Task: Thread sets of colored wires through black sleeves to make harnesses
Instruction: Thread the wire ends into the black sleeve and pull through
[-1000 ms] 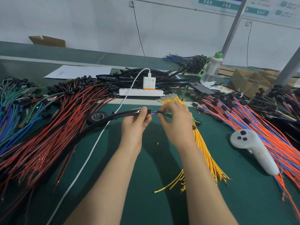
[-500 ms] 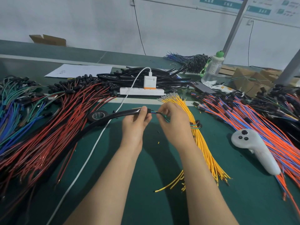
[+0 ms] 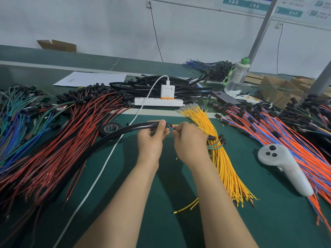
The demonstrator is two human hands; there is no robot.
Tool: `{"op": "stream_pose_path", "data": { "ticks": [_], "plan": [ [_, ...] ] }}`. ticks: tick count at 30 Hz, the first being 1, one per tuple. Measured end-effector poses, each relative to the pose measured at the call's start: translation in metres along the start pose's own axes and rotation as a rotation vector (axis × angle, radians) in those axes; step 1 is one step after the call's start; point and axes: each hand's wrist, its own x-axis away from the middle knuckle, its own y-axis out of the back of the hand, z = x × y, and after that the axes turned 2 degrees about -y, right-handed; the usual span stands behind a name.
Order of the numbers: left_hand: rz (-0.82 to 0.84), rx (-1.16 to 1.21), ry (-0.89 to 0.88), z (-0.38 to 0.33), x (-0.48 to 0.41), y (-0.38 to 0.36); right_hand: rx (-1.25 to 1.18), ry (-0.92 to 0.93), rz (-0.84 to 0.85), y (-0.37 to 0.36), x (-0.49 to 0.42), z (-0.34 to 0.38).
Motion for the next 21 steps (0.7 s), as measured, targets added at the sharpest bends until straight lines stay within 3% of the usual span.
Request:
{"op": "stream_pose_path", "data": {
  "ticks": [3,11,21],
  "plan": [
    [0.006,-0.016,-0.027,0.0,0.0,0.001,0.04,0.031,0.008,0.001,0.001,0.002],
    [0.009,0.012,-0.009,0.001,-0.002,0.002,-0.481,-0.076,0.174,0.016,0.0,-0.011],
    [0.017,-0.002,-0.027,0.0,0.0,0.0,-0.648,-0.127,0.212,0.01,-0.001,-0.014]
  ]
}}
